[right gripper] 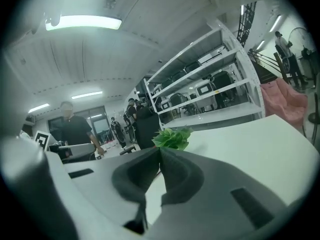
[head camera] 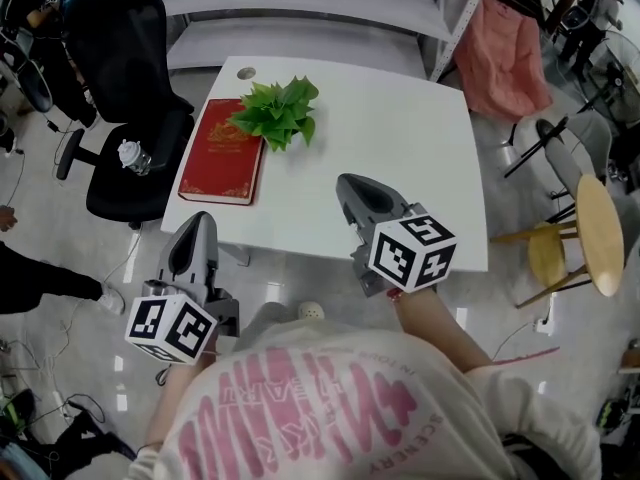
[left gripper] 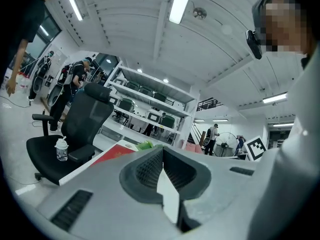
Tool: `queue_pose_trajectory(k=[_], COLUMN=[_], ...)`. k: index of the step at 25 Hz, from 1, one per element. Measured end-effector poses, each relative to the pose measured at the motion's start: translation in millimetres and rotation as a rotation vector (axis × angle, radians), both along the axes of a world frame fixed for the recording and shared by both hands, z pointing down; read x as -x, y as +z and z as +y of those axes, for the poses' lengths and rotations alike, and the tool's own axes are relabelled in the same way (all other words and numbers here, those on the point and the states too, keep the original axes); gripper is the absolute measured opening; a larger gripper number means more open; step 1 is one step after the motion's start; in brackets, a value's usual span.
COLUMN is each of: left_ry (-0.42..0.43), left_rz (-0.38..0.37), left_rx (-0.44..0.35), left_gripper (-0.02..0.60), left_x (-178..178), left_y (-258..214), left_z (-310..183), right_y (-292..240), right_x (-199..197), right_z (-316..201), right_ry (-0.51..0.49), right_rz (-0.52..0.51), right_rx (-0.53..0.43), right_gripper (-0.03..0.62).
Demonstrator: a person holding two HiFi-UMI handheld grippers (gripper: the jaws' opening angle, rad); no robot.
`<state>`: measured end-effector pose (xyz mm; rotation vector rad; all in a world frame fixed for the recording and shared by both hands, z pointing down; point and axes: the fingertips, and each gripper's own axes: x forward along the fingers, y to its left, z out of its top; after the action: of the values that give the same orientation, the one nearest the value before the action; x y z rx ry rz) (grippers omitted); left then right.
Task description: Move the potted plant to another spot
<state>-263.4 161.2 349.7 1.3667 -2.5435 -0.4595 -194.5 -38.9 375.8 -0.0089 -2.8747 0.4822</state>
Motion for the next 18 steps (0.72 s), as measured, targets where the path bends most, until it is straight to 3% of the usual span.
queue_pose_trajectory(k=[10, 18], left_ry=[-0.063, -0.079], left_rz=[0.092, 0.121], left_rx=[0.014, 0.04], left_gripper=[0.005, 0.005], left_x=[29.0, 70.4], left_y=[33.4, 47.1], left_z=[3.5, -5.5], right_y=[41.7, 68.2], right_x=[36.9, 73.4], right_z=[-4.3, -13.3], right_ry=[-0.058, -0.063], right_rz=[0.092, 0.138], right_rx=[0.01, 0.049], right_gripper=[0.006, 0.006])
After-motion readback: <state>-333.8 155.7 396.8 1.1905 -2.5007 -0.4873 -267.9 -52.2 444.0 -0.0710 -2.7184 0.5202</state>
